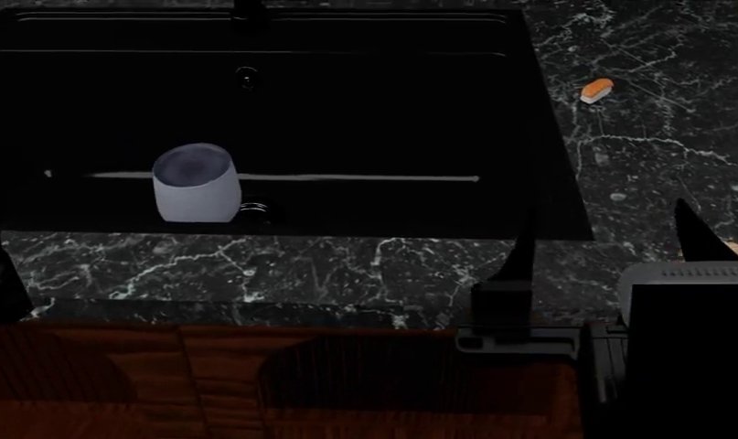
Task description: Pick the apricot from the counter and place it in the sink
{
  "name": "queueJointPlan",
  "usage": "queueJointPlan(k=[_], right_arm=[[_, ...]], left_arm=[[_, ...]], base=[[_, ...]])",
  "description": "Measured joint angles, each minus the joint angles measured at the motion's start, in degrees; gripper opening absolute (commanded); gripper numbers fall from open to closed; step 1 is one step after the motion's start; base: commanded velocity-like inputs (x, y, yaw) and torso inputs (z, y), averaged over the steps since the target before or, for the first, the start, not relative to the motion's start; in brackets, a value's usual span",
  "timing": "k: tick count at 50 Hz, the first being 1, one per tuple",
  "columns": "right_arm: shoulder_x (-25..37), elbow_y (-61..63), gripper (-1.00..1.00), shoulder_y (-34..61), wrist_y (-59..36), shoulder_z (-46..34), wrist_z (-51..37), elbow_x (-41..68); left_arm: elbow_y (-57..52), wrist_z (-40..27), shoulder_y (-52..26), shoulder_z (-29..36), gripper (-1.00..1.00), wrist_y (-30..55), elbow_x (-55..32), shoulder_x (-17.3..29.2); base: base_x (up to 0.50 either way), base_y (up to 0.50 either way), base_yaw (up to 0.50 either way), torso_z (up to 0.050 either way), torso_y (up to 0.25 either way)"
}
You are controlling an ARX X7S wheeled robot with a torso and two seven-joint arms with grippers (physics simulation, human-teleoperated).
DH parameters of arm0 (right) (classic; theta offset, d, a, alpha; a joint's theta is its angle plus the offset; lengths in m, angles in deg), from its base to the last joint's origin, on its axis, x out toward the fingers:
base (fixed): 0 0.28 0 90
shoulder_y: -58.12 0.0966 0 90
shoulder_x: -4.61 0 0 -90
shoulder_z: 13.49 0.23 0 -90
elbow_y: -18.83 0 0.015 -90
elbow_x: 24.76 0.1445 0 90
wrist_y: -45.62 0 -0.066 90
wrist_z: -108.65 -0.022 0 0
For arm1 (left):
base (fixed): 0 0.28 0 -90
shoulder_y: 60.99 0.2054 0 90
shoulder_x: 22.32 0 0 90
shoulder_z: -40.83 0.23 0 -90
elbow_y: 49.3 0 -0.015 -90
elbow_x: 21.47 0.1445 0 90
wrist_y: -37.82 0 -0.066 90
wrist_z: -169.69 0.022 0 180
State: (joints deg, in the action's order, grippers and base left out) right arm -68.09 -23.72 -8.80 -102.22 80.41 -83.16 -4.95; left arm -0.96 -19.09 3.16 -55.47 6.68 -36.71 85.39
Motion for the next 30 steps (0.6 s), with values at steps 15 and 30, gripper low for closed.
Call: queueJointPlan(k=[15, 30], right_arm=[[-0.72, 3.24, 1.00, 1.01, -3.03, 4.21, 0.79, 3.70], [-0.86, 4.78, 1.00, 0.88, -3.63, 5.87, 0.98, 5.58]], left_arm=[[-1.58, -0.32, -0.87, -1.11, 1.00, 2.65, -0.82, 0.67], [-2.38, -0.64, -1.23, -1.09, 1.00, 3.76, -1.53, 0.79]], base=[[0.50, 0.04, 0.00, 0.000, 0.000], [0.50, 0.18, 0.00, 0.000, 0.000]])
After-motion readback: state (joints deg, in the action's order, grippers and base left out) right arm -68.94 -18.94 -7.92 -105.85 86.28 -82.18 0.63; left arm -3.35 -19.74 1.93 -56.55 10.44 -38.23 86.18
